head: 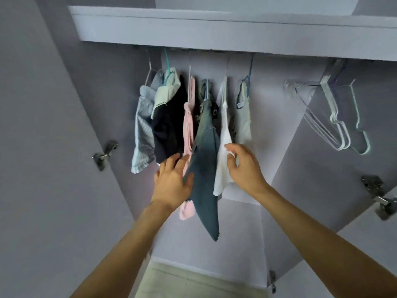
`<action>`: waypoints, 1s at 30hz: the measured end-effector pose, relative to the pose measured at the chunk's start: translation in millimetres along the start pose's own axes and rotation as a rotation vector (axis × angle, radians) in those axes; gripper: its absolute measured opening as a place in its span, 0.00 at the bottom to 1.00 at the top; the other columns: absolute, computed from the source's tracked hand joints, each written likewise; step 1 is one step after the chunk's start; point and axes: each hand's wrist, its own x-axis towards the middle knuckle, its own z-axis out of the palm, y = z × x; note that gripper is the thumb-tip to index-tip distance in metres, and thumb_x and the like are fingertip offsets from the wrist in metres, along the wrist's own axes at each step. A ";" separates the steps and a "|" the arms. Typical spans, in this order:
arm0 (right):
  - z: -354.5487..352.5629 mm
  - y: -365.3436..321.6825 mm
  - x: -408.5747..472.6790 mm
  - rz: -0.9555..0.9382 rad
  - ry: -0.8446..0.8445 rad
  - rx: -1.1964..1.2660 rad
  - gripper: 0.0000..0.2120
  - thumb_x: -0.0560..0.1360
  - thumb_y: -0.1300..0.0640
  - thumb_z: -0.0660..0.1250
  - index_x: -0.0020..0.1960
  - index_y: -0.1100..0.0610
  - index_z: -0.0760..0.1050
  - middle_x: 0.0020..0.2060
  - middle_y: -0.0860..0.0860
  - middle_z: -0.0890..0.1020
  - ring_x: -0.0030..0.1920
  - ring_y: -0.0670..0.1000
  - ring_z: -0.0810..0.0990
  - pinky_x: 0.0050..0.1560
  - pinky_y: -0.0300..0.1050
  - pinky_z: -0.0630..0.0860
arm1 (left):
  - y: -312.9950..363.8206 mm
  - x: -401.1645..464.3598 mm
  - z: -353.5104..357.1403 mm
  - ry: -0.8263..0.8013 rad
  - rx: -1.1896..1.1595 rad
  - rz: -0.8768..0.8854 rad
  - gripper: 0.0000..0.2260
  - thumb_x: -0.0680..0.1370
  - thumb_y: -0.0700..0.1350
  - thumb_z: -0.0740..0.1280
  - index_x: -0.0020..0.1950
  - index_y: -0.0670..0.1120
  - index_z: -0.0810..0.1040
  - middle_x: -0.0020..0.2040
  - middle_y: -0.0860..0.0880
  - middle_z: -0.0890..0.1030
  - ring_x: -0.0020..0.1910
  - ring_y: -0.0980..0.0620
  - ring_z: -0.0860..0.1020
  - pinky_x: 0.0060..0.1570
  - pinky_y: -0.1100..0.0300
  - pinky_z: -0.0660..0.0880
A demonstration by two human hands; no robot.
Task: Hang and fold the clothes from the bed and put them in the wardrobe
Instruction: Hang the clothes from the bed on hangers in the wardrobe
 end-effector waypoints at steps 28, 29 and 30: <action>161.4 -303.9 -566.1 -1.028 -1.996 0.152 0.11 0.80 0.61 0.56 0.52 0.55 0.77 0.41 0.48 0.79 0.46 0.49 0.78 0.52 0.44 0.74 | 53.4 -773.9 -59.9 0.848 0.077 -1.903 0.13 0.78 0.40 0.63 0.62 0.42 0.77 0.57 0.43 0.80 0.56 0.46 0.78 0.55 0.59 0.71; 156.4 -314.5 -590.7 -1.043 -2.034 0.147 0.10 0.80 0.62 0.56 0.50 0.55 0.76 0.40 0.49 0.79 0.45 0.50 0.78 0.50 0.43 0.74 | 60.2 -798.2 -57.8 0.875 0.076 -1.943 0.13 0.78 0.40 0.63 0.62 0.41 0.77 0.58 0.43 0.79 0.57 0.46 0.77 0.56 0.58 0.70; 154.0 -322.2 -610.8 -1.066 -2.054 0.147 0.10 0.80 0.62 0.56 0.48 0.53 0.75 0.40 0.50 0.79 0.44 0.51 0.78 0.48 0.43 0.75 | 64.3 -817.8 -56.1 0.892 0.067 -1.985 0.14 0.78 0.41 0.63 0.63 0.42 0.76 0.59 0.43 0.79 0.57 0.46 0.77 0.56 0.58 0.70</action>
